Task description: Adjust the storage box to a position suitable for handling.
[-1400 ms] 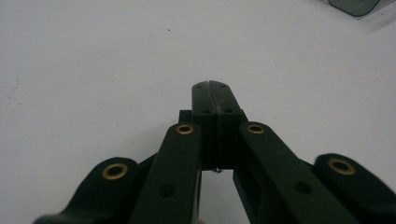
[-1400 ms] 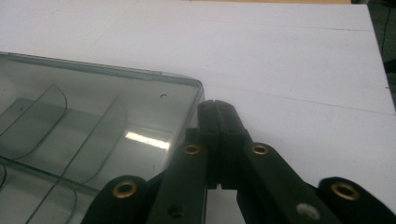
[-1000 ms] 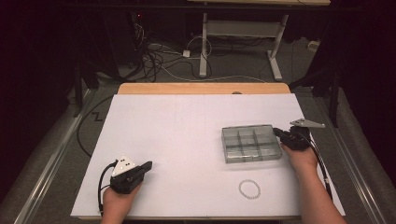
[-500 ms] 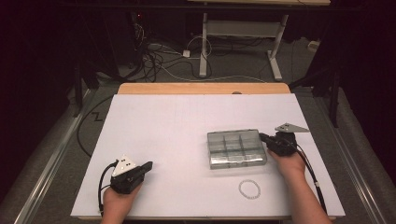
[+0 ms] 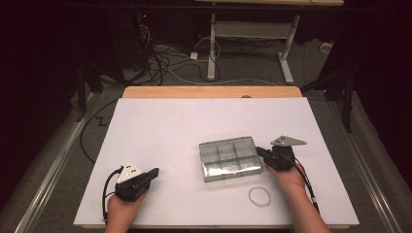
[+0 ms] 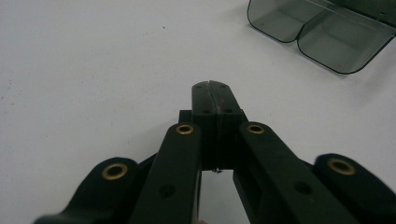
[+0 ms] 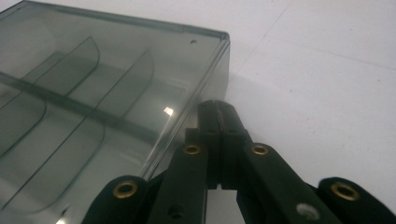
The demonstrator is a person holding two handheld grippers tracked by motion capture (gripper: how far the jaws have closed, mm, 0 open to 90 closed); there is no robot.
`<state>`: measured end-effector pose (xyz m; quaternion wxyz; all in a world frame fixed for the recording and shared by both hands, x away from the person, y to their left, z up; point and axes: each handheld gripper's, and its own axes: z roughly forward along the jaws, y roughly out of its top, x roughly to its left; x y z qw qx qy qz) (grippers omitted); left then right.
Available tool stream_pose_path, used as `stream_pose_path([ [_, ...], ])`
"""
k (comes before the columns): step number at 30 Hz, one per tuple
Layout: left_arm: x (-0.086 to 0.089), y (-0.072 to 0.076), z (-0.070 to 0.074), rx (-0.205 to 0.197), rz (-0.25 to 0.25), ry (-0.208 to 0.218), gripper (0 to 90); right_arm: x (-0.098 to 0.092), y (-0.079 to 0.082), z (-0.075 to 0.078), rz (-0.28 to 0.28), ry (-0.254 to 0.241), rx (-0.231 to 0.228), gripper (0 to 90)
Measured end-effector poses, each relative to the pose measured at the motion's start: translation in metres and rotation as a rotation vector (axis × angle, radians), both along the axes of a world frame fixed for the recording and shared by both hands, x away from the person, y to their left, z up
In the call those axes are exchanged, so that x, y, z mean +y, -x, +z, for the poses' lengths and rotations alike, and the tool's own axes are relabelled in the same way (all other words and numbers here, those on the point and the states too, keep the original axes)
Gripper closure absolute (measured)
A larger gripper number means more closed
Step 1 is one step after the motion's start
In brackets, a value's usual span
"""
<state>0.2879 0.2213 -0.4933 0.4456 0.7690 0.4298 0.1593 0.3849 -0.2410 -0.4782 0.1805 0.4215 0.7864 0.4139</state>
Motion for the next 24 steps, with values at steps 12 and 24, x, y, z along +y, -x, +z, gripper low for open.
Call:
stream_pose_path([
  [12, 0.0, 0.001, 0.0, -0.004, 0.006, 0.002, 87.9, -0.003, 0.029, -0.001, 0.023, 0.016, -0.022, 90.0],
  [24, -0.002, 0.001, 0.0, -0.009, -0.004, -0.017, 87.9, 0.013, 0.054, 0.002, 0.122, 0.074, -0.025, 90.0],
])
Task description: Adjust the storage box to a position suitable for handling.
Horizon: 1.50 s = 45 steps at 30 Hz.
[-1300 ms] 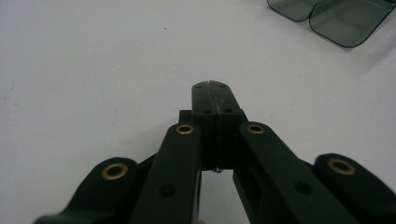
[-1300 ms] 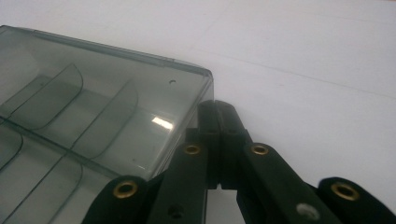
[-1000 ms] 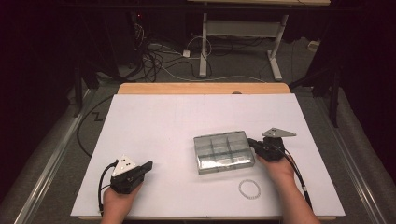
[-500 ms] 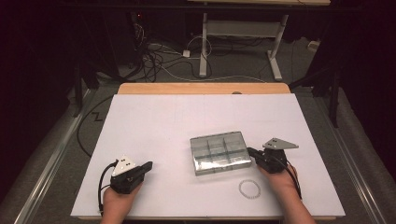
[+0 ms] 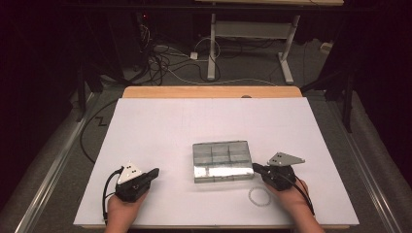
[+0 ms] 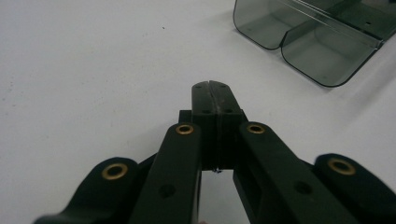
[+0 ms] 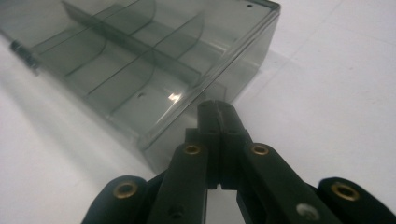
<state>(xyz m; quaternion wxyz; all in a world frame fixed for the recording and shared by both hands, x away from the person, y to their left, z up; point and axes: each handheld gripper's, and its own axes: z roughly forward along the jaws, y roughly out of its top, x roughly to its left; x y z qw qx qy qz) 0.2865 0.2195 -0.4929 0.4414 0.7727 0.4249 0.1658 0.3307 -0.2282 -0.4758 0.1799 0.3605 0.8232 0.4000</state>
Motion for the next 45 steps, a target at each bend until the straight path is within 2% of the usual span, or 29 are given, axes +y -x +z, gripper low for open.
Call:
stream_pose_path([
  [4, 0.0, -0.001, 0.001, 0.006, 0.006, 0.001, 87.9, 0.007, 0.01, 0.001, 0.04, 0.012, 0.002, 90.0],
  [7, -0.004, 0.0, 0.004, -0.009, 0.013, -0.007, 87.9, 0.014, 0.019, 0.001, 0.065, 0.038, 0.002, 90.0],
  [9, -0.007, -0.006, 0.01, -0.005, 0.01, -0.01, 87.9, 0.017, 0.023, -0.003, 0.073, 0.046, 0.008, 90.0],
  [12, -0.018, -0.03, 0.022, -0.018, 0.009, -0.025, 87.9, 0.019, 0.024, -0.004, 0.083, 0.048, 0.014, 90.0],
  [13, -0.021, -0.038, 0.024, -0.034, 0.007, -0.038, 87.9, 0.021, 0.025, -0.003, 0.09, 0.053, 0.01, 90.0],
  [14, -0.021, -0.038, 0.024, -0.034, 0.007, -0.038, 87.9, 0.022, 0.026, -0.003, 0.096, 0.06, 0.002, 90.0],
  [15, -0.029, -0.054, 0.026, -0.045, 0.015, -0.05, 87.9, 0.024, 0.026, -0.003, 0.103, 0.062, 0.001, 90.0],
  [17, -0.038, -0.071, 0.025, -0.035, 0.012, -0.038, 87.9, 0.026, 0.027, -0.003, 0.111, 0.073, -0.005, 90.0],
  [19, -0.046, -0.088, 0.024, -0.018, 0.006, -0.041, 87.9, 0.024, 0.027, -0.001, 0.11, 0.059, -0.013, 90.0],
  [20, -0.046, -0.088, 0.024, -0.018, 0.006, -0.041, 87.9, 0.022, 0.028, 0.0, 0.106, 0.053, -0.021, 90.0],
  [22, -0.053, -0.102, 0.022, -0.006, 0.005, -0.017, 87.9, 0.019, 0.029, 0.002, 0.098, 0.044, -0.024, 90.0],
  [23, -0.055, -0.108, 0.021, 0.0, 0.009, -0.012, 87.9, 0.011, 0.03, 0.004, 0.083, 0.021, -0.029, 90.0],
  [24, -0.06, -0.118, 0.017, 0.001, 0.01, 0.012, 87.9, 0.007, 0.031, 0.005, 0.074, 0.011, -0.033, 90.0],
  [26, -0.062, -0.123, 0.015, 0.007, 0.004, 0.023, 87.9, 0.001, 0.033, 0.004, 0.059, 0.013, -0.047, 90.0],
  [28, -0.07, -0.131, 0.01, 0.02, -0.017, 0.029, 87.9, -0.006, 0.034, 0.002, 0.047, 0.009, -0.039, 90.0],
  [32, -0.079, -0.134, 0.006, 0.028, -0.036, 0.029, 88.0, -0.012, 0.036, 0.0, 0.038, 0.006, -0.031, 90.0],
  [36, -0.08, -0.134, 0.006, 0.027, -0.052, 0.023, 88.0, -0.011, 0.035, 0.002, 0.036, 0.0, -0.044, 90.0],
  [40, -0.083, -0.134, 0.005, 0.046, -0.062, 0.017, 88.0, -0.011, 0.035, 0.001, 0.037, 0.002, -0.043, 90.0],
  [42, -0.081, -0.134, 0.005, 0.062, -0.073, 0.031, 88.0, -0.013, 0.034, 0.001, 0.029, -0.002, -0.044, 90.0],
  [45, -0.081, -0.132, 0.006, 0.071, -0.084, 0.021, 88.0, -0.013, 0.034, 0.0, 0.026, -0.005, -0.038, 90.0],
])
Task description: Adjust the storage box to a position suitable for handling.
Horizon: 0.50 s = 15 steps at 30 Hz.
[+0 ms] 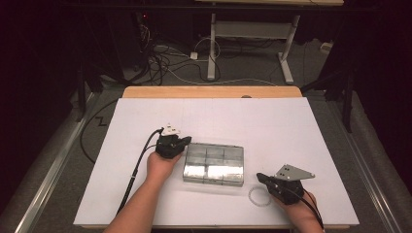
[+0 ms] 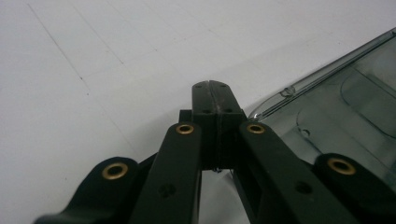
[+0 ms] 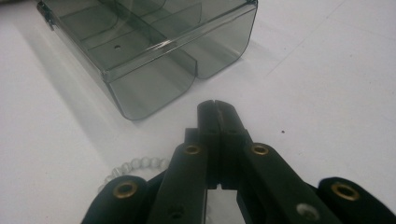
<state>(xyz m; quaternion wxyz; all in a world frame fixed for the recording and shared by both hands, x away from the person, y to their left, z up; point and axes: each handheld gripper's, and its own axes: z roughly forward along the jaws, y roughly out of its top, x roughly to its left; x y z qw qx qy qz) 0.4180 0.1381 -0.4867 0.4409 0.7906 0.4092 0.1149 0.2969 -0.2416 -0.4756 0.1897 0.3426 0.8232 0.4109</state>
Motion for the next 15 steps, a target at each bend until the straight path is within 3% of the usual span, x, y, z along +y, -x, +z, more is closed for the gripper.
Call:
stream_pose_path([
  [5, 0.001, 0.011, 0.003, 0.006, -0.016, -0.013, 88.0, 0.004, 0.002, -0.001, 0.01, 0.004, 0.007, 90.0],
  [11, 0.006, 0.036, 0.003, 0.002, -0.036, -0.018, 88.0, 0.01, 0.004, -0.001, 0.033, 0.007, 0.011, 90.0],
  [15, 0.009, 0.045, 0.003, -0.004, -0.043, -0.017, 88.0, 0.014, 0.005, -0.001, 0.045, 0.007, 0.013, 90.0],
])
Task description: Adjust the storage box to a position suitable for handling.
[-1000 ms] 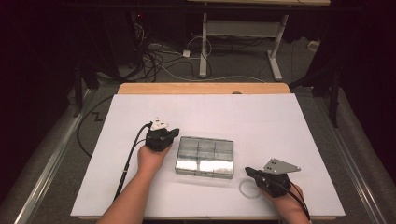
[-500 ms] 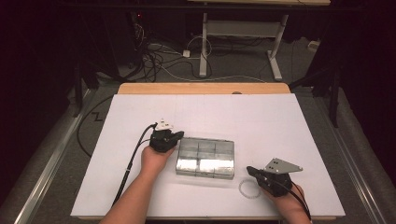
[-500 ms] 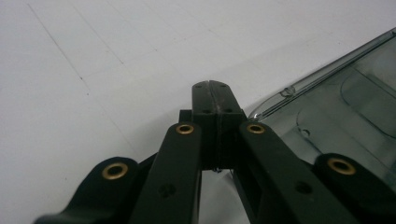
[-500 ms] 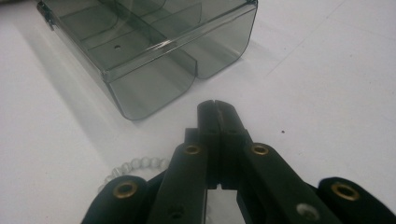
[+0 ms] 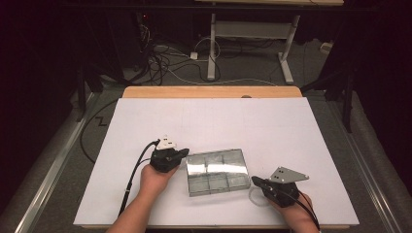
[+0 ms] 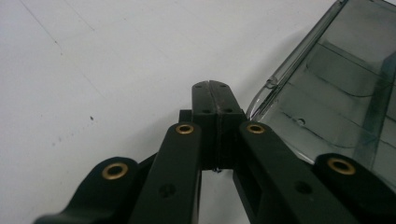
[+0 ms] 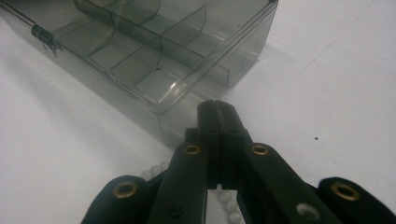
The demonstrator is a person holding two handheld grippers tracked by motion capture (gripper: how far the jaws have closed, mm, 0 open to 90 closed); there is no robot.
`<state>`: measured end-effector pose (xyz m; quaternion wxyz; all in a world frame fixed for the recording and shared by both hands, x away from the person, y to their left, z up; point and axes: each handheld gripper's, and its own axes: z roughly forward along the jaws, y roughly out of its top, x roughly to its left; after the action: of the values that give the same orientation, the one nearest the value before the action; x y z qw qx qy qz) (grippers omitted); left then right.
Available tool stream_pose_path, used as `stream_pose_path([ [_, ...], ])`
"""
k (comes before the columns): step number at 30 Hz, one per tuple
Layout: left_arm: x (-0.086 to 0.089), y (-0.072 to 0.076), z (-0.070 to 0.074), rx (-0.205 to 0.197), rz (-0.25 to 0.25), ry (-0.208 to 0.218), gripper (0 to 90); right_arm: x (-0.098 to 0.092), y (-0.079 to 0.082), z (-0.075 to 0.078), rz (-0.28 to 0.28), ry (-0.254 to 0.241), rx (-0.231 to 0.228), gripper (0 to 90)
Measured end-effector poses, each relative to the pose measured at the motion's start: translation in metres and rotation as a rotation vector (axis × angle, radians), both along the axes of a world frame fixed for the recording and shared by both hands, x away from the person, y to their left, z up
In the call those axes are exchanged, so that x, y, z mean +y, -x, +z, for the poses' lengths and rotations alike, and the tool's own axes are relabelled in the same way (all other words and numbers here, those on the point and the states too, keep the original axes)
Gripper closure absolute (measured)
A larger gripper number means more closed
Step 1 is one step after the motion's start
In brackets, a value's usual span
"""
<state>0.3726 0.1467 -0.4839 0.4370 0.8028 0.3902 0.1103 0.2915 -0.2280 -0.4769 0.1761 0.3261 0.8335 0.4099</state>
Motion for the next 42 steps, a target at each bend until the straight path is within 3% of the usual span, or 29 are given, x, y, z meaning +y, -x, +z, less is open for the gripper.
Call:
stream_pose_path([
  [5, 0.01, 0.011, 0.001, -0.011, 0.042, 0.016, 88.0, 0.002, 0.001, 0.001, 0.008, 0.003, -0.006, 90.0],
  [8, 0.019, 0.031, 0.003, 0.004, 0.069, 0.027, 88.0, 0.004, 0.002, 0.0, 0.012, 0.006, -0.003, 90.0],
  [10, 0.02, 0.037, 0.004, 0.005, 0.068, 0.019, 88.0, 0.005, 0.003, -0.001, 0.02, 0.007, -0.003, 90.0],
  [12, 0.024, 0.057, 0.005, 0.019, 0.075, 0.017, 88.0, 0.005, 0.004, 0.0, 0.028, 0.006, 0.0, 90.0],
  [13, 0.024, 0.057, 0.005, 0.019, 0.075, 0.017, 88.0, 0.005, 0.004, 0.0, 0.028, 0.006, 0.0, 90.0],
  [14, 0.028, 0.069, 0.006, 0.036, 0.08, 0.034, 88.0, 0.006, 0.005, 0.0, 0.033, 0.005, 0.002, 90.0],
  [17, 0.032, 0.079, 0.005, 0.056, 0.086, 0.053, 87.9, 0.01, 0.008, 0.001, 0.046, 0.01, 0.003, 90.0],
  [20, 0.031, 0.087, 0.001, 0.054, 0.061, 0.042, 87.9, 0.018, 0.018, 0.001, 0.076, 0.014, 0.012, 90.0],
  [28, 0.025, 0.088, -0.002, 0.071, 0.011, 0.047, 87.9, 0.019, 0.025, 0.006, 0.059, -0.014, -0.005, 90.0],
  [42, 0.016, 0.087, -0.006, 0.085, 0.004, 0.021, 87.9, 0.005, 0.018, 0.01, 0.018, -0.056, -0.017, 90.0],
])
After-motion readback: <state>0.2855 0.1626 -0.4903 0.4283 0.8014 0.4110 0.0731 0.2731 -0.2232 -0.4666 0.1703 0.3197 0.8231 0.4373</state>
